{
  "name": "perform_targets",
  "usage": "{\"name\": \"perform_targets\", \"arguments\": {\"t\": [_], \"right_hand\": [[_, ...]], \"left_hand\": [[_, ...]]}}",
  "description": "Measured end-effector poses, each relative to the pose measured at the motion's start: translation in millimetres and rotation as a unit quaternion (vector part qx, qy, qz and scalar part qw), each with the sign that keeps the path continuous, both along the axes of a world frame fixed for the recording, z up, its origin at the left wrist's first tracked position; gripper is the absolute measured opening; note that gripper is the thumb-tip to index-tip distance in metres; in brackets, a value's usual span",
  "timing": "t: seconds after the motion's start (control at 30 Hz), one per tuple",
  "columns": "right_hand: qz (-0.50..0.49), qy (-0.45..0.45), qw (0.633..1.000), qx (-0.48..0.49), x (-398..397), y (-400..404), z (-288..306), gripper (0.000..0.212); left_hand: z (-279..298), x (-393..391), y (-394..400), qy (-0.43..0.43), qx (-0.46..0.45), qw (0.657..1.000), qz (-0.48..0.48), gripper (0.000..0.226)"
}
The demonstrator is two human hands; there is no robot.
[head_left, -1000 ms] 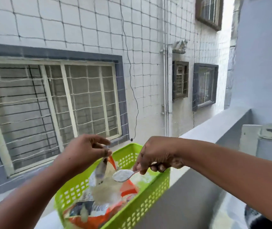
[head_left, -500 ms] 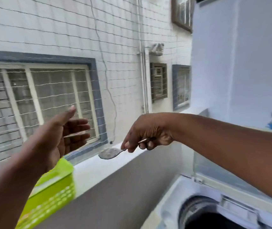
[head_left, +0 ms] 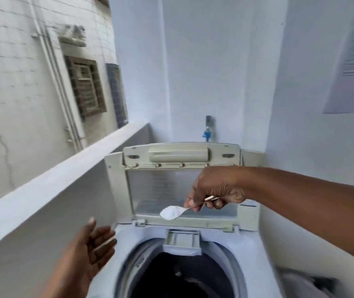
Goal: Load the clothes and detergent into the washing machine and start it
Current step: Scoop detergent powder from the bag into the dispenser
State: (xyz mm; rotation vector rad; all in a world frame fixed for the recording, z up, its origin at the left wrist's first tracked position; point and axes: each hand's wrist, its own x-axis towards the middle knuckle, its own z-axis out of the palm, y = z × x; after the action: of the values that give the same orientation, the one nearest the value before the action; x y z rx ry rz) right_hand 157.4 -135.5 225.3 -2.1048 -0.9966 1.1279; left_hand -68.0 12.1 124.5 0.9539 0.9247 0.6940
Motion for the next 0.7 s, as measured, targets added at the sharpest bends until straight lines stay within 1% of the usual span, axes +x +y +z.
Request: {"name": "perform_targets", "arguments": {"t": [0.07,0.13,0.2,0.23,0.27,0.37,0.47,0.6,0.7], "right_hand": [[-0.046,0.007,0.999,-0.010,22.6,-7.2,-24.4,0.013],[-0.085,0.017,0.996,-0.017,41.1,-7.6,-52.1,0.015],[-0.118,0.021,0.993,-0.020,54.8,-1.7,-81.9,0.017],[-0.131,0.019,0.991,-0.019,59.5,1.6,-95.7,0.017],[-0.142,0.016,0.990,-0.019,63.9,7.4,-110.9,0.017],[-0.162,0.006,0.986,-0.020,71.5,28.7,-155.3,0.013],[-0.183,-0.005,0.983,-0.023,76.5,49.0,-199.9,0.022],[-0.207,-0.015,0.977,-0.038,77.1,70.5,-242.8,0.019],[-0.234,-0.028,0.972,-0.025,73.7,81.5,-264.3,0.021]], "left_hand": [[-41.9,25.7,0.2,0.019,-0.063,0.998,-0.013,0.039],[-79.3,45.7,12.3,0.043,-0.148,0.987,-0.037,0.037],[-109.5,64.7,17.8,0.056,-0.252,0.962,-0.090,0.033],[-120.4,74.3,17.4,0.061,-0.292,0.948,-0.109,0.033],[-134.2,85.7,17.9,0.053,-0.317,0.941,-0.106,0.034],[-170.6,119.9,12.7,0.043,-0.344,0.933,-0.096,0.046],[-201.7,145.8,15.1,0.075,-0.365,0.923,-0.093,0.055],[-226.5,170.8,28.0,0.100,-0.382,0.912,-0.114,0.055],[-242.0,183.8,37.9,0.103,-0.384,0.909,-0.123,0.055]]}}
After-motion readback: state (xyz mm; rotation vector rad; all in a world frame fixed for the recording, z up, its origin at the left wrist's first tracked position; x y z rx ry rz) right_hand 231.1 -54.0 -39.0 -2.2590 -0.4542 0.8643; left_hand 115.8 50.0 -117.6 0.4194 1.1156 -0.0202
